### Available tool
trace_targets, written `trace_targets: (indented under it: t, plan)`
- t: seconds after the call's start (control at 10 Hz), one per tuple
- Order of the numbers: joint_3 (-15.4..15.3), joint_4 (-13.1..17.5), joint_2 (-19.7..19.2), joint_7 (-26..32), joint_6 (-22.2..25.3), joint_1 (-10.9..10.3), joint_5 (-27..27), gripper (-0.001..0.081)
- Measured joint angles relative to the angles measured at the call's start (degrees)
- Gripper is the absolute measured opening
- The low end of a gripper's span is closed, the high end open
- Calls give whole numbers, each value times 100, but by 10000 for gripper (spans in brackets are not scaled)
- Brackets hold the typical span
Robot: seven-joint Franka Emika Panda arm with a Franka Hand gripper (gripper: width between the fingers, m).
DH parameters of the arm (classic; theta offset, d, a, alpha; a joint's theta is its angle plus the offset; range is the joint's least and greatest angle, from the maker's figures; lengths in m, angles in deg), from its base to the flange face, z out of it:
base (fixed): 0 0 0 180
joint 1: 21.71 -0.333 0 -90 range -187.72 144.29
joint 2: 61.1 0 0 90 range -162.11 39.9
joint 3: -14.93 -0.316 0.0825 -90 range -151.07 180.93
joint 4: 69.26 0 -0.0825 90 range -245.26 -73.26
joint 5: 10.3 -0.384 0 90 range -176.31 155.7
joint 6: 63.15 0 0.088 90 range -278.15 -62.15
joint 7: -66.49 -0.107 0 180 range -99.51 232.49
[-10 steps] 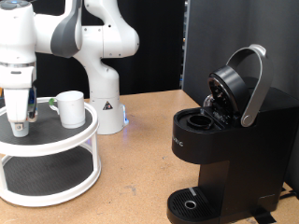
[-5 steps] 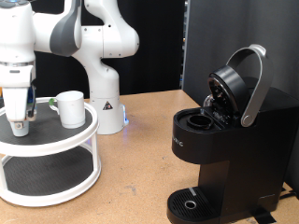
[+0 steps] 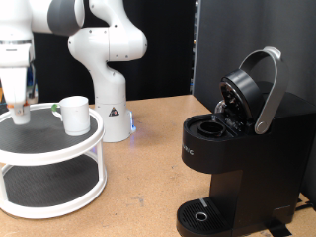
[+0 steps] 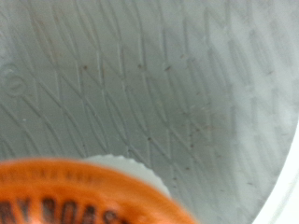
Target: Make a cup of coffee with the keurig machine
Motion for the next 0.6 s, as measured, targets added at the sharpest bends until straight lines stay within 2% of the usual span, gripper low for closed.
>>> trace_targets:
  t: [0.2,0.4,0.6]
  plan:
    - [-122,107,344,88,387,-3,-10,436]
    - [-128,72,330,-23,388,-6,-98,436]
    - [-244,58,328,-367,470,-174,-617,436]
